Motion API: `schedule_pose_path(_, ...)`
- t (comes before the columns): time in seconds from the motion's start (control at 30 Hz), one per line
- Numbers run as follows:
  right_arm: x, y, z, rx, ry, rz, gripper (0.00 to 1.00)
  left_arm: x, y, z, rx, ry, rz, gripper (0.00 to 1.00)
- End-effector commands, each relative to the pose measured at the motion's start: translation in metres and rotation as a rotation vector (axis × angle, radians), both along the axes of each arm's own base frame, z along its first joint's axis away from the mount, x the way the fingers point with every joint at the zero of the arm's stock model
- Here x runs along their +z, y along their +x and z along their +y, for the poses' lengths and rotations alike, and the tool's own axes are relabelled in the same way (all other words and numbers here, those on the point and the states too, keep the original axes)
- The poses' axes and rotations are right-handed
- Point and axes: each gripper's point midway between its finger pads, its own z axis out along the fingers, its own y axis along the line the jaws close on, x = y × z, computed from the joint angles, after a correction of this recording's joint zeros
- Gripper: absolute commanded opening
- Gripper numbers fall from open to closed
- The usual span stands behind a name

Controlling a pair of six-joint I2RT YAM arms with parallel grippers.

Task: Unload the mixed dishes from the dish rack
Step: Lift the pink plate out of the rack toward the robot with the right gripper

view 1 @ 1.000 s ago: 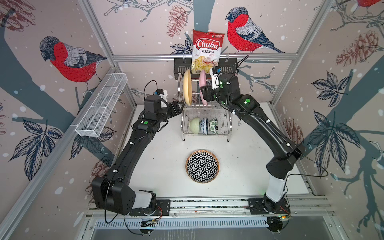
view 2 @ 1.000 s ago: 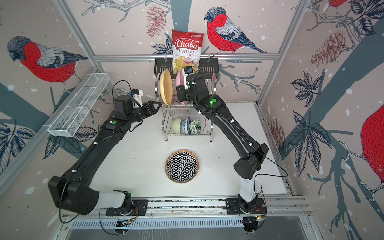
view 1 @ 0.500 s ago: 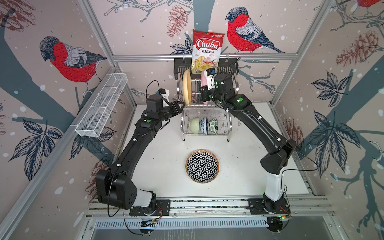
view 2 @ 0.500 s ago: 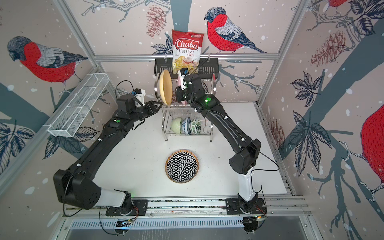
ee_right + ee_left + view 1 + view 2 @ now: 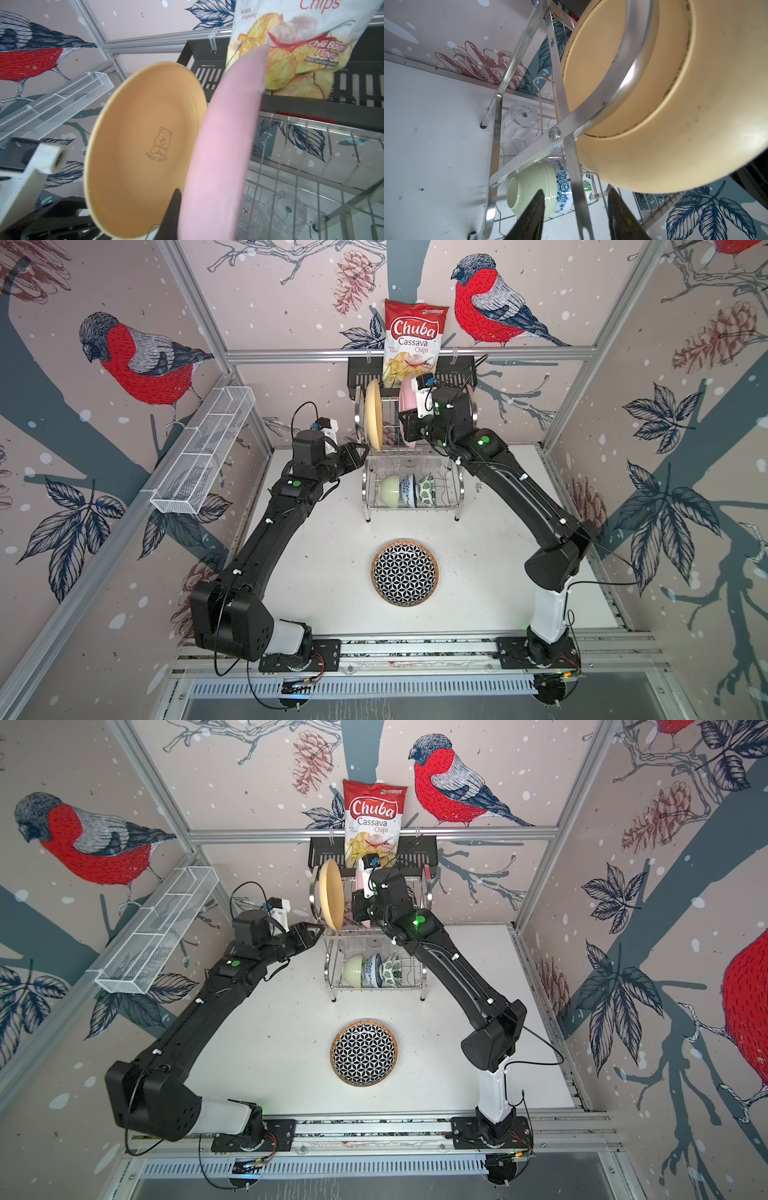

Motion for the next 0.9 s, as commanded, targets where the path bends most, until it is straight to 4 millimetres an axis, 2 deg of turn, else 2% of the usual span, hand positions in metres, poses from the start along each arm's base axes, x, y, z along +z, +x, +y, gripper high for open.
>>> schedule_pose_path(0.0, 0.033, -0.014, 0.004, 0.041, 0.085, -0.051, 0.03, 0.006, -0.002, 0.002, 0.003, 0.006, -0.025, 0.48)
schedule_pose_path(0.2, 0.061, -0.044, 0.000, 0.057, 0.111, -0.103, 0.02, 0.019, -0.014, 0.009, 0.023, 0.019, -0.045, 0.54)
schedule_pose_path(0.33, 0.074, -0.078, 0.000, 0.049, 0.081, -0.170, 0.02, 0.033, -0.028, 0.018, 0.050, 0.042, -0.069, 0.63)
schedule_pose_path(0.43, 0.075, -0.106, 0.003, 0.032, 0.017, -0.224, 0.01, 0.041, -0.040, 0.027, 0.080, 0.069, -0.072, 0.72)
schedule_pose_path(0.57, 0.062, -0.141, 0.009, 0.012, -0.094, -0.278, 0.00, 0.048, -0.055, 0.041, 0.124, 0.105, -0.061, 0.85)
schedule_pose_path(0.67, 0.044, -0.168, 0.014, 0.010, -0.187, -0.315, 0.00, 0.058, -0.066, 0.048, 0.137, 0.110, -0.062, 0.95)
schedule_pose_path(0.87, -0.008, -0.217, 0.023, 0.029, -0.398, -0.393, 0.00, 0.075, -0.087, 0.060, 0.166, 0.136, -0.060, 0.97)
